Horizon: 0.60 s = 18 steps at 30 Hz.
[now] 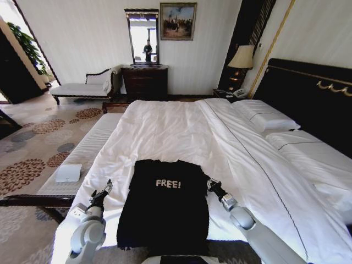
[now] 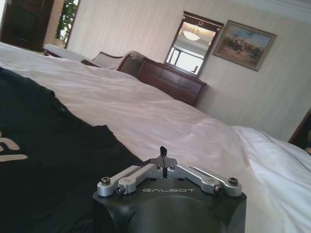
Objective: Fold the clothes on the bed.
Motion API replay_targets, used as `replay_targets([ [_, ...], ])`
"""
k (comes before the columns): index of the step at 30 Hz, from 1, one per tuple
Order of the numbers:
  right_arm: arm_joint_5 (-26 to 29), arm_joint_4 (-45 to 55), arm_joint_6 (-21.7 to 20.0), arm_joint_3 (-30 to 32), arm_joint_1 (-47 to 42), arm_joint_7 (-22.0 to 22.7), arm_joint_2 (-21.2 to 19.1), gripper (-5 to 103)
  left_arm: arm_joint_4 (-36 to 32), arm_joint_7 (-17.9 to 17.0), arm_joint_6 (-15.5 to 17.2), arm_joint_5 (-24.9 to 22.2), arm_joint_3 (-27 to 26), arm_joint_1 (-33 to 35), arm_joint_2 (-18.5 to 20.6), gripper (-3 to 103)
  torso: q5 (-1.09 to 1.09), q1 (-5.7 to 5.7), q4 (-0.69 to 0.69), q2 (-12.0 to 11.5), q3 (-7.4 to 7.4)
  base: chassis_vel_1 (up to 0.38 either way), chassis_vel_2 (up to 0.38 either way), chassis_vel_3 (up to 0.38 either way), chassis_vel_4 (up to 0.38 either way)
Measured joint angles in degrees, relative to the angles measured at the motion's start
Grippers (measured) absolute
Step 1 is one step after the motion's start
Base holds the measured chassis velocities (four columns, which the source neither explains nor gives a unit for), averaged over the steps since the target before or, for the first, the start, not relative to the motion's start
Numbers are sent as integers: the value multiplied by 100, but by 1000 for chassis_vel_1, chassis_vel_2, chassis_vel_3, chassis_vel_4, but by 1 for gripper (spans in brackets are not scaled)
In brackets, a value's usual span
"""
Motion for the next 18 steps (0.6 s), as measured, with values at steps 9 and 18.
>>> replay_targets([
  [9,55,133,-196,380,-216,345,-57,0,-33,12,-48,-67,-77,82,94,100,0,0,0,0,0,0,0,0,0],
  [18,276,-237,-243,487,-293,703,114,0,-34,26,-101,-78,-39,135,99,100,0,0,0,0,0,0,0,0,0],
])
